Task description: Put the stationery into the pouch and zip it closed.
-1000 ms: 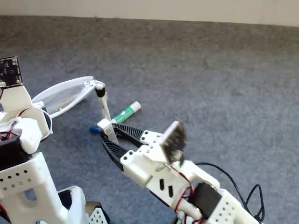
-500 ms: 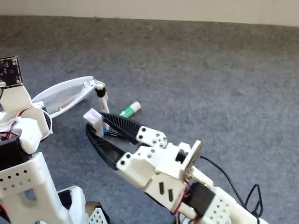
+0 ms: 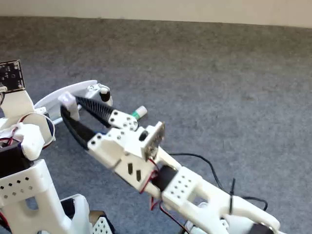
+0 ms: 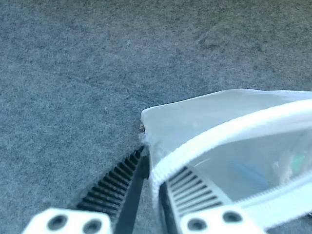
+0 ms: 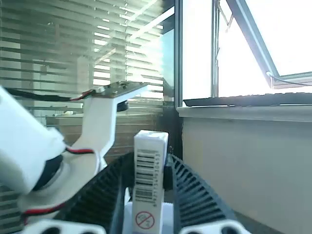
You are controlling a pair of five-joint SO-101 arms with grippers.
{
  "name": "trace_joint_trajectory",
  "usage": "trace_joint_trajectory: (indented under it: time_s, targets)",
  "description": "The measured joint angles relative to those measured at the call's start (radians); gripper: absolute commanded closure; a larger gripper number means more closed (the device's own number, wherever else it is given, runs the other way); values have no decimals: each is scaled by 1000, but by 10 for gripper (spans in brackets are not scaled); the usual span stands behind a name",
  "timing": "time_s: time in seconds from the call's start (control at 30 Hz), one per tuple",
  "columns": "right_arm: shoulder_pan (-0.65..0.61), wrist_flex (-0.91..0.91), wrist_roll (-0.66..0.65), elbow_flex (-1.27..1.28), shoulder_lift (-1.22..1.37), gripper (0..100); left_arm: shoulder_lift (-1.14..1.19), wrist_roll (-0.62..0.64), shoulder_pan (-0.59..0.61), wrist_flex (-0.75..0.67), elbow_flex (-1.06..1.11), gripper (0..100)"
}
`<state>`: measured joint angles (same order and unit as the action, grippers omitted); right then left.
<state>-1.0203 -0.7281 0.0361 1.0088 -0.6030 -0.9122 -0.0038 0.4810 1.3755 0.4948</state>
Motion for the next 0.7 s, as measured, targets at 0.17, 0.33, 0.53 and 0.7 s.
trace_joint_trajectory:
  time_s: [0.17, 0.33, 0.53, 0.7]
  targets:
    - [15, -74, 0, -78, 152, 995, -2, 0, 0, -2, 8, 992]
    - [15, -74, 0, -138, 255, 995, -2, 0, 0, -2, 8, 992]
    - [46, -77, 0, -184, 350, 995, -2, 0, 0, -2, 8, 992]
    - [66, -180, 0, -187, 419, 995, -2, 0, 0, -2, 8, 992]
